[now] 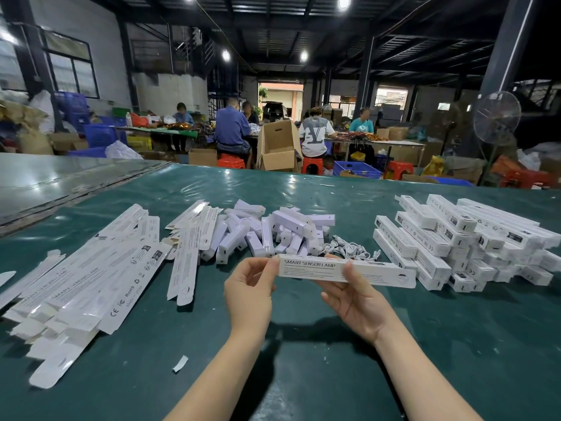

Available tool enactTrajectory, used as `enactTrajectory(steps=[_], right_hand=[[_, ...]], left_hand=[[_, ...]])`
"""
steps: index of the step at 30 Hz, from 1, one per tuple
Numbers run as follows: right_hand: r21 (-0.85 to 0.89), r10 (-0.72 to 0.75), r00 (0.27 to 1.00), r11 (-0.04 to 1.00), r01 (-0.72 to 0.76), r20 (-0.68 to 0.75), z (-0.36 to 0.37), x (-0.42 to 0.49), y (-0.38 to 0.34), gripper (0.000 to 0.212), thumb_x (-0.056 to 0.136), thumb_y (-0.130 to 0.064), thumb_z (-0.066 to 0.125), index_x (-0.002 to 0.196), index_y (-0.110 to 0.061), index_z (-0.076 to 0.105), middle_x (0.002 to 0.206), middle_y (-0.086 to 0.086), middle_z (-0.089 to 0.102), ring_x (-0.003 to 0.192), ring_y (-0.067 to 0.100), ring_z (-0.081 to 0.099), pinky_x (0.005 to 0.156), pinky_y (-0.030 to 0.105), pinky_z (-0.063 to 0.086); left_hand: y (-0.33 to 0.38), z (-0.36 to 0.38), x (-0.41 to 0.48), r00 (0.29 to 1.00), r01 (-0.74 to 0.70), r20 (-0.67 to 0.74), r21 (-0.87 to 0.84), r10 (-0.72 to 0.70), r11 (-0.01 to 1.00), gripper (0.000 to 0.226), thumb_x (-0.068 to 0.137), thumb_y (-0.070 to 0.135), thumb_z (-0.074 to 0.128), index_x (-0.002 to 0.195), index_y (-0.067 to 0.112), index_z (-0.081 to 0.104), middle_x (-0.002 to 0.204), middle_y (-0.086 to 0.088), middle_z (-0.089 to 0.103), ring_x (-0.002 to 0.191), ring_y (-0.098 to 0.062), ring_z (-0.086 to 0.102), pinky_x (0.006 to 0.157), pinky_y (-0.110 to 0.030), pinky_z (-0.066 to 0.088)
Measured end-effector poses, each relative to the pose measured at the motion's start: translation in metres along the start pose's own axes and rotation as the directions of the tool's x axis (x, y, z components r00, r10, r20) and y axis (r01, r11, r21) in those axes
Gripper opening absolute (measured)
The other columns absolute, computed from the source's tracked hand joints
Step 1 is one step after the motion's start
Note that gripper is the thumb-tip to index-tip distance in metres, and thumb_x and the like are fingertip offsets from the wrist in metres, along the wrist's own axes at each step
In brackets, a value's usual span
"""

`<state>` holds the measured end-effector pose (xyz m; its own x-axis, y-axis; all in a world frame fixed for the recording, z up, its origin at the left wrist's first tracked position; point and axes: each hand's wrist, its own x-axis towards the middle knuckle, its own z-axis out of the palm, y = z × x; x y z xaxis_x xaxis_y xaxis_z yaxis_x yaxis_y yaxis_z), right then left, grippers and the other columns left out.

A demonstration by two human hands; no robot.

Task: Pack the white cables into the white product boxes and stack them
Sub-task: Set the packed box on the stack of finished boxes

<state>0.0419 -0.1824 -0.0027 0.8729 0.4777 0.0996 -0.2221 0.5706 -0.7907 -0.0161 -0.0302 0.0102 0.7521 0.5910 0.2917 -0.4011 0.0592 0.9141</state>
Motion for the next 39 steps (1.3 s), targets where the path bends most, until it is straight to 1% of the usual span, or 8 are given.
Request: enactTrajectory(steps=[5, 11, 14, 18, 31, 35, 37, 39], right_hand=[[-0.039, 0.003, 0.999, 0.999, -0.001, 0.046, -0.001, 0.001, 0.0, 0.071, 0.022, -0.037, 0.096, 0.087, -0.016, 0.077, 0.093, 0.009, 0.073, 0.082, 0.021, 0.071, 0.057, 0.028, 0.057], [-0.026, 0.003, 1.0, 1.0, -0.004, -0.012, 0.0, 0.002, 0.0, 0.097, 0.017, -0.042, 0.094, 0.103, -0.011, 0.062, 0.087, 0.009, 0.074, 0.076, 0.02, 0.072, 0.057, 0.028, 0.056], [0.02, -0.032, 0.999, 0.999, 0.033, -0.04, 0.0, 0.003, 0.0, 0.079, 0.012, -0.042, 0.094, 0.084, -0.015, 0.075, 0.081, 0.007, 0.074, 0.071, 0.017, 0.071, 0.055, 0.026, 0.056], [0.107, -0.093, 0.995, 0.989, 0.097, -0.043, -0.003, 0.001, -0.004, 0.066, 0.013, -0.039, 0.095, 0.073, -0.018, 0.078, 0.075, 0.004, 0.073, 0.066, 0.015, 0.071, 0.054, 0.026, 0.056], [0.178, -0.126, 0.99, 0.974, 0.136, -0.068, -0.004, 0.0, -0.007, 0.064, 0.013, -0.035, 0.096, 0.072, -0.019, 0.077, 0.073, 0.002, 0.073, 0.065, 0.013, 0.07, 0.056, 0.025, 0.056], [0.191, -0.143, 0.983, 0.968, 0.163, -0.115, -0.002, -0.001, -0.008, 0.057, 0.021, -0.034, 0.095, 0.073, -0.019, 0.077, 0.073, 0.003, 0.073, 0.063, 0.013, 0.07, 0.056, 0.025, 0.057], [0.22, -0.149, 0.957, 0.954, 0.206, -0.25, -0.002, 0.001, -0.008, 0.036, 0.048, -0.039, 0.086, 0.073, -0.017, 0.072, 0.066, 0.0, 0.071, 0.056, 0.01, 0.067, 0.051, 0.022, 0.055], [0.207, -0.153, 0.887, 0.942, 0.264, -0.436, -0.006, 0.007, -0.008, 0.029, 0.079, -0.044, 0.06, 0.076, -0.016, 0.061, 0.054, -0.006, 0.064, 0.05, 0.008, 0.061, 0.049, 0.017, 0.051]], left_hand=[[0.001, 0.006, -0.006, 0.994, 0.037, -0.098, -0.082, -0.045, 0.996, 0.02, 0.085, 0.007, 0.063, 0.067, 0.016, 0.065, 0.059, 0.01, 0.067, 0.058, 0.002, 0.059, 0.056, -0.012, 0.05], [0.007, 0.013, -0.009, 0.996, 0.056, -0.057, -0.121, -0.063, 0.991, 0.027, 0.091, 0.005, 0.052, 0.071, 0.017, 0.066, 0.065, 0.012, 0.068, 0.068, -0.004, 0.061, 0.066, -0.018, 0.051], [0.01, 0.015, -0.013, 0.995, 0.098, 0.048, -0.157, -0.092, 0.983, 0.03, 0.097, 0.01, 0.04, 0.088, 0.022, 0.067, 0.092, 0.011, 0.068, 0.087, -0.005, 0.061, 0.068, -0.016, 0.051], [0.014, 0.019, -0.022, 0.962, 0.2, 0.227, -0.212, -0.151, 0.957, 0.028, 0.098, 0.019, 0.036, 0.106, 0.029, 0.061, 0.115, 0.015, 0.061, 0.107, -0.003, 0.055, 0.09, -0.026, 0.046], [0.018, 0.017, -0.028, 0.9, 0.141, 0.429, -0.107, -0.082, 0.984, 0.045, 0.091, 0.0, 0.035, 0.118, 0.033, 0.051, 0.128, 0.02, 0.052, 0.109, 0.019, 0.047, 0.107, -0.026, 0.031], [0.014, 0.02, -0.033, 0.842, 0.122, 0.528, 0.016, -0.112, 0.992, 0.063, 0.068, 0.017, 0.047, 0.124, 0.042, 0.035, 0.135, 0.024, 0.038, 0.125, 0.003, 0.039, 0.108, -0.024, 0.028], [0.01, 0.019, -0.034, 0.822, -0.043, 0.562, 0.218, -0.09, 0.975, 0.068, 0.061, 0.017, 0.042, 0.123, 0.042, 0.035, 0.135, 0.025, 0.033, 0.133, -0.01, 0.03, 0.113, -0.027, 0.021], [0.0, 0.018, -0.036, 0.735, -0.37, 0.674, 0.492, -0.075, 0.788, 0.056, 0.07, 0.018, 0.044, 0.122, 0.036, 0.048, 0.141, 0.018, 0.031, 0.138, -0.014, 0.018, 0.114, -0.024, 0.013]])
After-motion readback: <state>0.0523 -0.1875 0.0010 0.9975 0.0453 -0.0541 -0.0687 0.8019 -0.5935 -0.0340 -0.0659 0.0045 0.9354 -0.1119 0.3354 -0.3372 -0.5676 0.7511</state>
